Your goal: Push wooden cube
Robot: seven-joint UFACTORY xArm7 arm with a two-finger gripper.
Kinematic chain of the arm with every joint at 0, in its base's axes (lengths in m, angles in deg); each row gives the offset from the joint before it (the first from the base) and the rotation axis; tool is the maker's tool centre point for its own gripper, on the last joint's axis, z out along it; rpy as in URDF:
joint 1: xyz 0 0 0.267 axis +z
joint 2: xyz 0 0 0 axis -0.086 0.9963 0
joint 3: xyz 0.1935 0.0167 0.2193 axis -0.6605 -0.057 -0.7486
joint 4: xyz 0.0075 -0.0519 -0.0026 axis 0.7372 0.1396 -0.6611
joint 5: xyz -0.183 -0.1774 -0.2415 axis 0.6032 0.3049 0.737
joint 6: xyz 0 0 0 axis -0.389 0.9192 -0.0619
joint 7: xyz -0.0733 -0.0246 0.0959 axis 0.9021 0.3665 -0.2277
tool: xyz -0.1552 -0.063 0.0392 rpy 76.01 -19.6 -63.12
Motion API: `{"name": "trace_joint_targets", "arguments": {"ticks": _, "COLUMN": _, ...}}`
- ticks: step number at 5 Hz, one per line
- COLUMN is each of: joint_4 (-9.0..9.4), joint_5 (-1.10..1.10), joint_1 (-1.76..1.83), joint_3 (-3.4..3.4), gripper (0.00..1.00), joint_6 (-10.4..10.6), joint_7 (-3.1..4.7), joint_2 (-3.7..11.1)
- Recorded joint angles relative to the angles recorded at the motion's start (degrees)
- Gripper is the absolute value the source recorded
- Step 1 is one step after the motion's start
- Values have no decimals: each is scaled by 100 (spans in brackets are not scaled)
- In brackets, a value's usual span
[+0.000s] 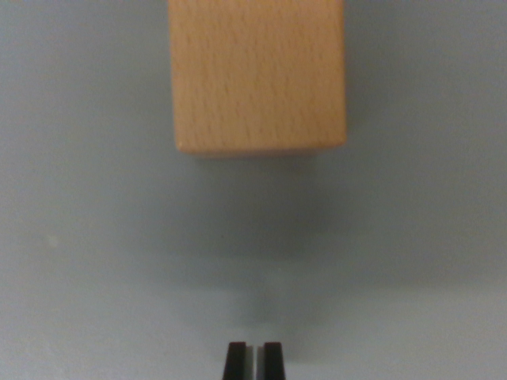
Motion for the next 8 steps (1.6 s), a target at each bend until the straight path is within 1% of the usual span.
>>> {"name": "trace_joint_targets", "arguments": {"ticks": 1, "joint_4": 53, "joint_5": 8, "joint_1": -6, "joint_3": 8, "gripper": 0, "joint_6": 74, "joint_7": 5, "joint_2": 17}}
{"name": "trace_joint_targets", "arguments": {"ticks": 2, "joint_4": 53, "joint_5": 8, "joint_1": -6, "joint_3": 8, "gripper": 0, "joint_6": 74, "joint_7": 5, "joint_2": 17}}
{"name": "trace_joint_targets", "arguments": {"ticks": 3, "joint_4": 84, "joint_5": 13, "joint_1": -9, "joint_3": 13, "gripper": 0, "joint_6": 118, "joint_7": 7, "joint_2": 28}}
{"name": "trace_joint_targets", "arguments": {"ticks": 8, "joint_4": 91, "joint_5": 14, "joint_1": -10, "joint_3": 14, "gripper": 0, "joint_6": 128, "joint_7": 8, "joint_2": 30}}
